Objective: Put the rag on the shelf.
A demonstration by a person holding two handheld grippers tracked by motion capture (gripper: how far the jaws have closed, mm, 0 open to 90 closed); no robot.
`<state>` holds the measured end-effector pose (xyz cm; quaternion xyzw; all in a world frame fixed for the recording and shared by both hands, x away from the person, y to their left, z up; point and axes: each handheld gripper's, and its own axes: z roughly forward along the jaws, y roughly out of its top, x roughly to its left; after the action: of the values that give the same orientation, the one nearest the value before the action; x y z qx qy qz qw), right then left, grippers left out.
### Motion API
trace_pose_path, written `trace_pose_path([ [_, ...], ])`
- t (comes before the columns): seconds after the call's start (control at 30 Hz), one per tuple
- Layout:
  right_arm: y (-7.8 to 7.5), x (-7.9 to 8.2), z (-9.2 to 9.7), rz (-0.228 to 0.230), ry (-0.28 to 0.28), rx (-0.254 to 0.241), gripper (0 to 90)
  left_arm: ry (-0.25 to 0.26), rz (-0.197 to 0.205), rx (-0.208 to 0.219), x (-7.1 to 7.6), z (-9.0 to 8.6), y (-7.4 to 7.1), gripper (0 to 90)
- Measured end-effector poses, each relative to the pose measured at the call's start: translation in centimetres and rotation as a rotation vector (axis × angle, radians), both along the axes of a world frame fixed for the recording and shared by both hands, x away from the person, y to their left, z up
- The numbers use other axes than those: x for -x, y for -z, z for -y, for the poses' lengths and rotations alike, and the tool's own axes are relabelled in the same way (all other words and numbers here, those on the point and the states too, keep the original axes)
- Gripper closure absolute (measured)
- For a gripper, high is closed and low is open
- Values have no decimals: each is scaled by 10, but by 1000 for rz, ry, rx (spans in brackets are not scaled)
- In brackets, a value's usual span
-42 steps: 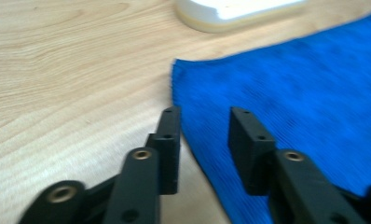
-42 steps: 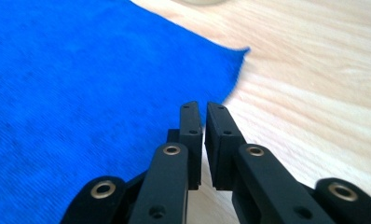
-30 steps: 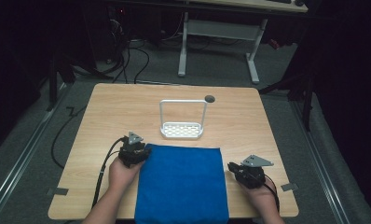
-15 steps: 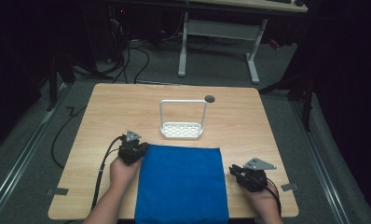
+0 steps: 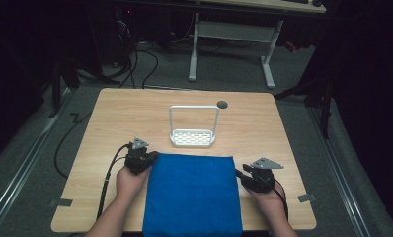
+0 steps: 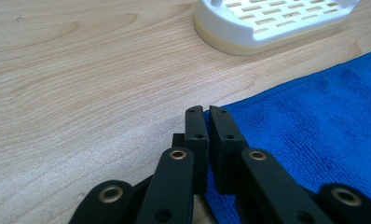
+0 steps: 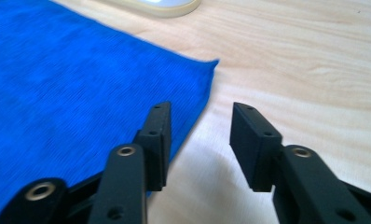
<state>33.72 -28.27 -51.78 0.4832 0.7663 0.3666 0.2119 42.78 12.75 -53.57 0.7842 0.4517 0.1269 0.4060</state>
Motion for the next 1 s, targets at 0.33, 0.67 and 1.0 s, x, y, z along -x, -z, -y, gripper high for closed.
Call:
trace_pose_path([
  [0.33, 0, -44, -6, -17, 29, -6, 521, -2, 3, -7, 1, 1, 0, 868],
  [0.67, 11, -51, -21, -43, -13, 15, 485, -5, -8, 18, 1, -1, 1, 865],
  [1.0, 13, -50, -27, -25, -31, 49, 599, 15, -4, 11, 3, 0, 0, 866],
])
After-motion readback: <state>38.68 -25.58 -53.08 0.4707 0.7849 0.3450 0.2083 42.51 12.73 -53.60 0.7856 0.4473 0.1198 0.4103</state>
